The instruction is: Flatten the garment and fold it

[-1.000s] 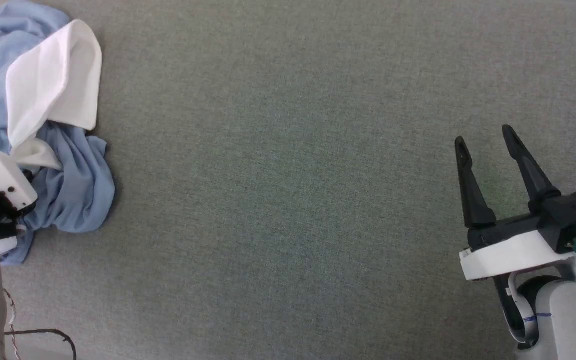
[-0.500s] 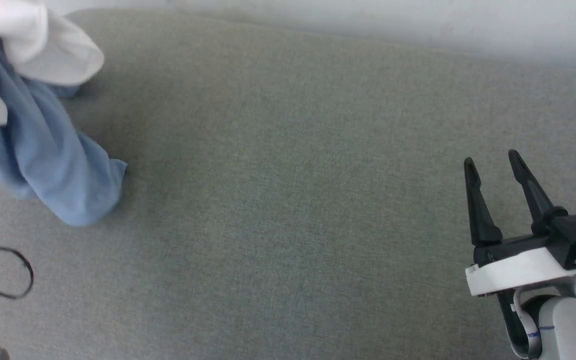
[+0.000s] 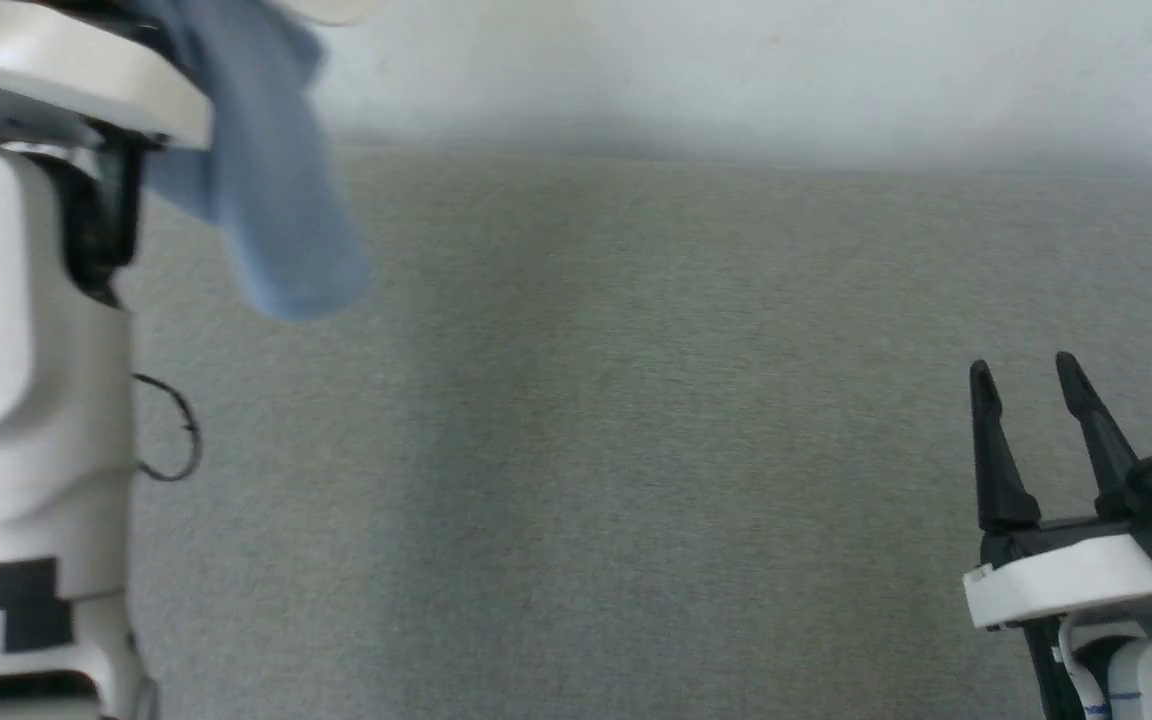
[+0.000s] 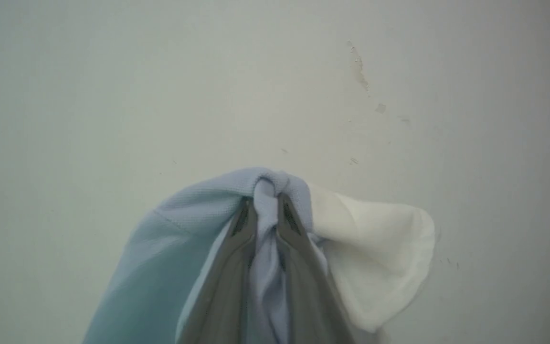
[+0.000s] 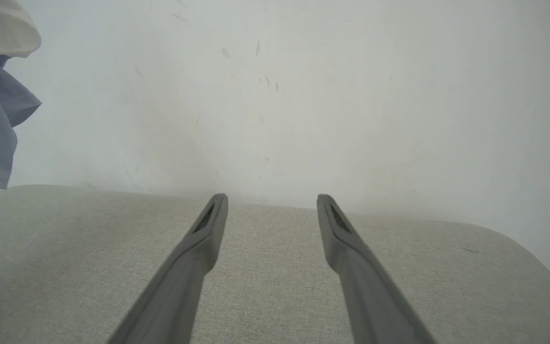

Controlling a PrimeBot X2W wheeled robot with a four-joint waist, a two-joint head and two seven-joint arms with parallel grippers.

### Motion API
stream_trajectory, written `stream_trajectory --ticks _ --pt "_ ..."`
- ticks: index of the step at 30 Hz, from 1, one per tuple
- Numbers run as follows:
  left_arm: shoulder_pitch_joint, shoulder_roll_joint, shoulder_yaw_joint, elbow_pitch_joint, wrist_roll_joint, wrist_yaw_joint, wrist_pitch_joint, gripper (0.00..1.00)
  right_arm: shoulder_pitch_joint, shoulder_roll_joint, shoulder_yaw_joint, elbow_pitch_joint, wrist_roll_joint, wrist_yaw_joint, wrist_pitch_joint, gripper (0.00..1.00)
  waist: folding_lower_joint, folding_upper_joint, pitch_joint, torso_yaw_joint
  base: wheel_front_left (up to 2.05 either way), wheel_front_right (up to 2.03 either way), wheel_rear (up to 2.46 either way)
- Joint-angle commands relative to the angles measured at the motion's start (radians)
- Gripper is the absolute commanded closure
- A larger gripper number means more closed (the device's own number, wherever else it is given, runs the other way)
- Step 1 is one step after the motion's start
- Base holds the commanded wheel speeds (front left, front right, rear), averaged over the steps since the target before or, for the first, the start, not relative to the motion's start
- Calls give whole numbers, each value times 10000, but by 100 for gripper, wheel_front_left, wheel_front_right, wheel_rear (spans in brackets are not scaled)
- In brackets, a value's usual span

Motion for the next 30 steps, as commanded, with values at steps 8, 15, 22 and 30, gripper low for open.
stream_trajectory --ticks 8,15,22,30 --pt "2440 -1459 -1151 -2259 -609 -44 893 100 382 14 -391 -134 232 -7 21 0 2 -1 -222 -1507 0 0 0" --pt "6026 -2152 -1898 -2152 -1170 382 1385 100 440 14 -359 6 377 -7 -41 0 2 -1 -94 -1701 0 0 0" --pt "7657 -2338 -2377 -784 -1009 774 781 0 374 14 -93 207 358 -7 -65 0 2 -1 -139 -1588 0 0 0" --pt "7939 -2502 -2409 -1378 -1122 743 -1003 0 484 14 -40 297 279 -7 -15 0 2 -1 -384 -1409 0 0 0"
